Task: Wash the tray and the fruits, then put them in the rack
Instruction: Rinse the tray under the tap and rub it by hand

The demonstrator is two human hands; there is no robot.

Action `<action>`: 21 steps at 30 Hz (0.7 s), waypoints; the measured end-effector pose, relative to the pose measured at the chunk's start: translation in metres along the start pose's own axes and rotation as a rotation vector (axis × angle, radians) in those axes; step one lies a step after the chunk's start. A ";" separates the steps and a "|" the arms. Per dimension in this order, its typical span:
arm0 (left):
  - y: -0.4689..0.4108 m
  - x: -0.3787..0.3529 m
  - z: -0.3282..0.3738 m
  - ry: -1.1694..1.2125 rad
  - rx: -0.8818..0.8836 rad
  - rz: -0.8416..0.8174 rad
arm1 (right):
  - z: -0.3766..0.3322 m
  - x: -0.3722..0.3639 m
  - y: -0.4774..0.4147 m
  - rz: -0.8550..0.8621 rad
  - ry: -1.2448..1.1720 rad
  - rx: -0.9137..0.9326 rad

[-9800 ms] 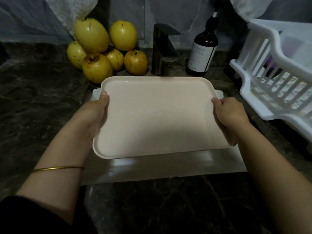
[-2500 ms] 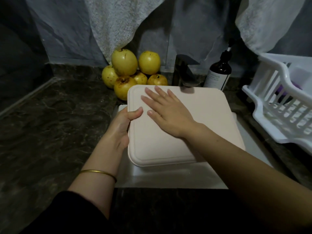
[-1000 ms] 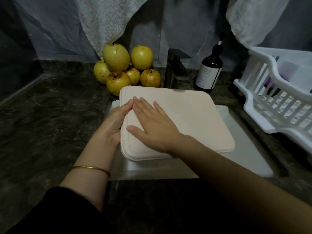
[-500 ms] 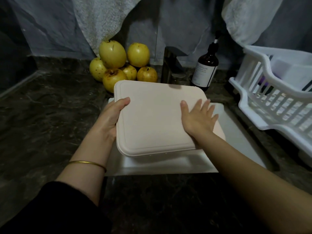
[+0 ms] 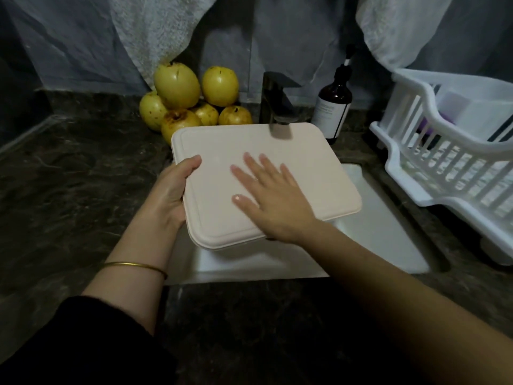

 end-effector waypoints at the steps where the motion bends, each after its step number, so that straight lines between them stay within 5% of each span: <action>1: 0.000 0.000 0.000 -0.001 0.003 0.007 | 0.014 0.001 -0.001 -0.006 -0.023 -0.082; 11: 0.000 0.002 0.000 -0.049 0.050 0.018 | 0.101 0.012 0.013 0.083 -0.136 -0.860; 21: -0.001 0.000 -0.004 -0.082 0.078 0.005 | -0.026 -0.003 -0.011 -0.042 -0.043 -0.045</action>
Point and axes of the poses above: each hand's wrist, its own y-axis away from the middle knuckle, its own x-axis out of the back of the hand, z = x × y, the point moved 4 cm from there along -y, towards the middle knuckle, and after that the axes turned 5 degrees about -y, right-handed, at the moved point
